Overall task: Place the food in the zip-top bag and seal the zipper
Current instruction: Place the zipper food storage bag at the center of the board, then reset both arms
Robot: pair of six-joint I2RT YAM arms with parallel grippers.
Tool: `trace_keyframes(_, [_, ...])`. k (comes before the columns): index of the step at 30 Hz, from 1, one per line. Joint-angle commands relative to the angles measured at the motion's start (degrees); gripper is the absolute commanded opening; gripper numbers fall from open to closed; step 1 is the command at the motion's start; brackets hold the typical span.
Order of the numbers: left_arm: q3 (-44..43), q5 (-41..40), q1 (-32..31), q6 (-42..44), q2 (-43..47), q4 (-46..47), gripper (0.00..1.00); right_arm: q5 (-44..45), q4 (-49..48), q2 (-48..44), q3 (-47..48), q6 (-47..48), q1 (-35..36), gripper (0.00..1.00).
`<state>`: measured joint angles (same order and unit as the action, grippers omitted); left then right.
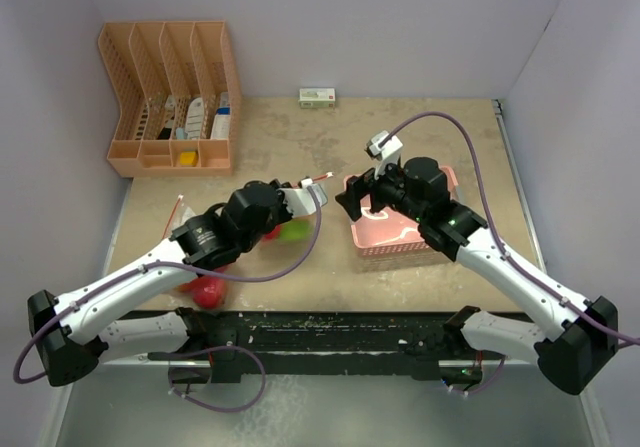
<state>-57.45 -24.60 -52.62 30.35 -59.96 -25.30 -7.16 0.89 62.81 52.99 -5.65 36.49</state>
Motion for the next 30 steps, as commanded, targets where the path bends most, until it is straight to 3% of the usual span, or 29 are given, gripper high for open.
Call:
trace_keyframes(1, [-1.8,-8.4,0.2,-6.4,-2.2,9.1,0.07,7.6,-0.3,1.1,3.0,-5.1,0.0,1.0])
trace_keyframes(3, [-2.4,-9.4,0.2,-8.9,-2.9,10.4,0.23,10.1,1.1,3.1,4.1,-6.9,0.0,0.99])
trace_keyframes(4, [-2.6,-9.8,0.2,-10.2,-3.1,10.9,0.53,11.3,2.0,4.4,5.3,-7.8,0.0,1.0])
trace_keyframes(5, [-2.6,-10.0,0.2,-11.2,-3.1,11.4,0.93,12.6,3.3,5.9,6.9,-8.8,0.0,1.0])
trace_keyframes(6, [-2.8,-9.4,0.2,-12.1,-3.1,11.5,1.0,13.9,4.5,7.4,8.2,-9.7,0.1,1.0])
trace_keyframes(12, [-3.7,-7.7,0.2,-18.5,-1.1,11.7,0.99,18.7,9.3,13.5,12.7,-12.8,0.1,0.99])
trace_keyframes(22, [-2.8,-1.6,0.2,-25.6,5.4,12.8,0.99,22.0,6.7,11.8,9.6,-14.3,0.0,1.0])
trace_keyframes(30, [-1.2,-2.8,0.2,-26.6,6.1,13.3,0.99,26.1,7.4,11.0,9.6,-15.4,0.1,1.0])
